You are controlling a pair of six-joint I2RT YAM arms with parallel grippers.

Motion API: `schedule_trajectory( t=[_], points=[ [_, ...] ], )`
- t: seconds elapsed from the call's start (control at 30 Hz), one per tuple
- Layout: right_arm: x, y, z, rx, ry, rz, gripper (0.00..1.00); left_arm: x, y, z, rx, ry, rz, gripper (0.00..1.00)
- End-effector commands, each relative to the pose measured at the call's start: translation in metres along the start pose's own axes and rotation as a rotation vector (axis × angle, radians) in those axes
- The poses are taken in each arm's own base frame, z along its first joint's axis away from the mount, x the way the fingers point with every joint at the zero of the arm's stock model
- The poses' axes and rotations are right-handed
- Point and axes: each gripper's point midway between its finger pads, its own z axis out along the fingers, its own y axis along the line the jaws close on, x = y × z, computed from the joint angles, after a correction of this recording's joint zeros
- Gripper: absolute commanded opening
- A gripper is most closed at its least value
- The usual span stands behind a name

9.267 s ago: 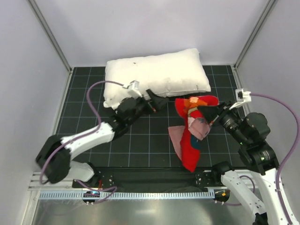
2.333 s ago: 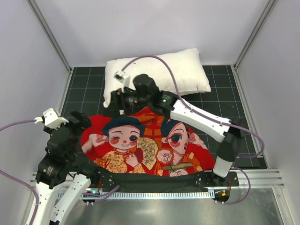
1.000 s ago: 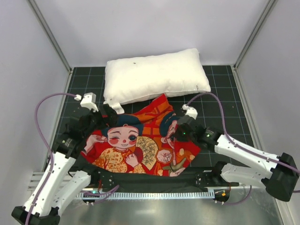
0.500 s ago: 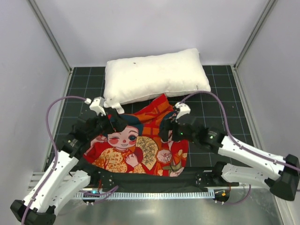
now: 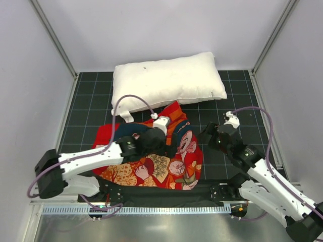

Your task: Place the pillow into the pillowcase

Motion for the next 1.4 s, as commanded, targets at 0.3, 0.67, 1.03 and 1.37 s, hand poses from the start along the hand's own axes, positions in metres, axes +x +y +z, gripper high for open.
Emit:
schedule_trajectory(
  t=[0.3, 0.67, 1.03, 1.37],
  points=[
    [-0.041, -0.034, -0.037, 0.102, -0.243, 0.085, 0.87, -0.021, -0.081, 0.073, 0.005, -0.018, 0.112, 1.00],
    [-0.031, -0.037, -0.037, 0.077, -0.233, 0.079, 0.86, 0.013, -0.089, 0.090, 0.063, 0.055, 0.123, 0.30],
    [0.001, 0.019, -0.022, -0.243, -0.081, -0.033, 0.80, 0.009, 0.008, 0.049, -0.018, -0.029, -0.226, 0.00],
    [0.042, 0.072, 0.009, -0.462, 0.176, -0.042, 0.77, 0.032, 0.081, 0.017, -0.202, -0.047, -0.294, 0.00]
  ],
)
